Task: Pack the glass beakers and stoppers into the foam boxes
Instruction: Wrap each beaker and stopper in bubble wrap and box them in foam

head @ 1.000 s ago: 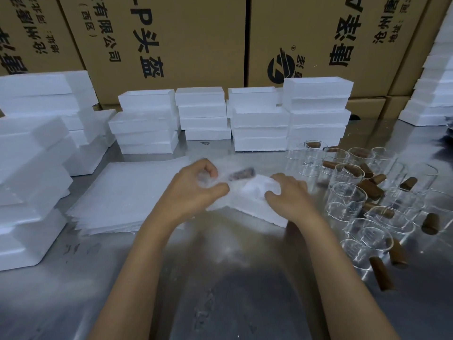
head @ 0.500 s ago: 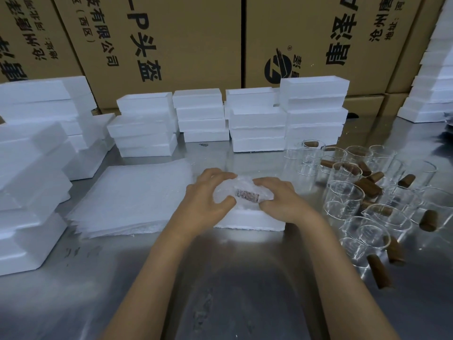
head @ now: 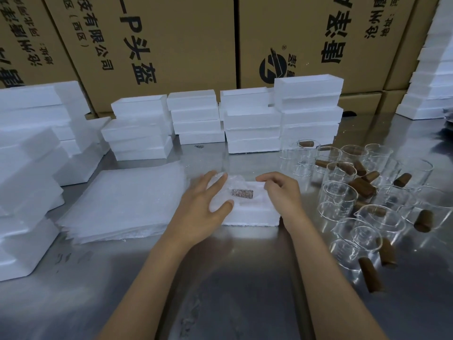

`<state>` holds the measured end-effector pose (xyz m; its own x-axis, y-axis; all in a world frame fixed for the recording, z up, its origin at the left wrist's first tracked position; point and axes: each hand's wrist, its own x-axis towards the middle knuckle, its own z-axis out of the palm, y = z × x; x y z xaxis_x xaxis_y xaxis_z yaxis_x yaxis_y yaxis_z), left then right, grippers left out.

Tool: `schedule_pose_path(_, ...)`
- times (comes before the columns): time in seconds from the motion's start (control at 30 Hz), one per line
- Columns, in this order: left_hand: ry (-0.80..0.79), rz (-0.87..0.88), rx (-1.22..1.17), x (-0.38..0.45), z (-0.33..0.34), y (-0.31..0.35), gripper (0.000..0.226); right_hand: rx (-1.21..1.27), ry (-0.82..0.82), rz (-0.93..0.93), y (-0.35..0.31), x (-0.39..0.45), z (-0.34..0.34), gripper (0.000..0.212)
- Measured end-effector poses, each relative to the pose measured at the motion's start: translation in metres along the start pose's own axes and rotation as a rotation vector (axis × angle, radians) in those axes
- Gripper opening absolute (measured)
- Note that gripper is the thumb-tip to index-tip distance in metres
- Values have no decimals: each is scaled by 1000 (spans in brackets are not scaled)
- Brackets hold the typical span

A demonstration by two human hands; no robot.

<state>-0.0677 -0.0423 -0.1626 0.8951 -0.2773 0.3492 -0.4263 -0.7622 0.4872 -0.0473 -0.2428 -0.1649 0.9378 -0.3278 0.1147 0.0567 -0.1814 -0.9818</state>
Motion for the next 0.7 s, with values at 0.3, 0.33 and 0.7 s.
schedule_pose_path(0.3, 204, -172, -274, 132, -22, 21, 52, 185, 102, 113, 5, 15, 0, 23)
schedule_pose_path(0.33, 151, -194, -222, 154, -20, 21, 60, 173, 105, 111, 7, 16, 0, 23)
schedule_pose_path(0.7, 142, -171, 32, 245, 26, -2, 44, 165, 125, 108, 7, 17, 0, 25)
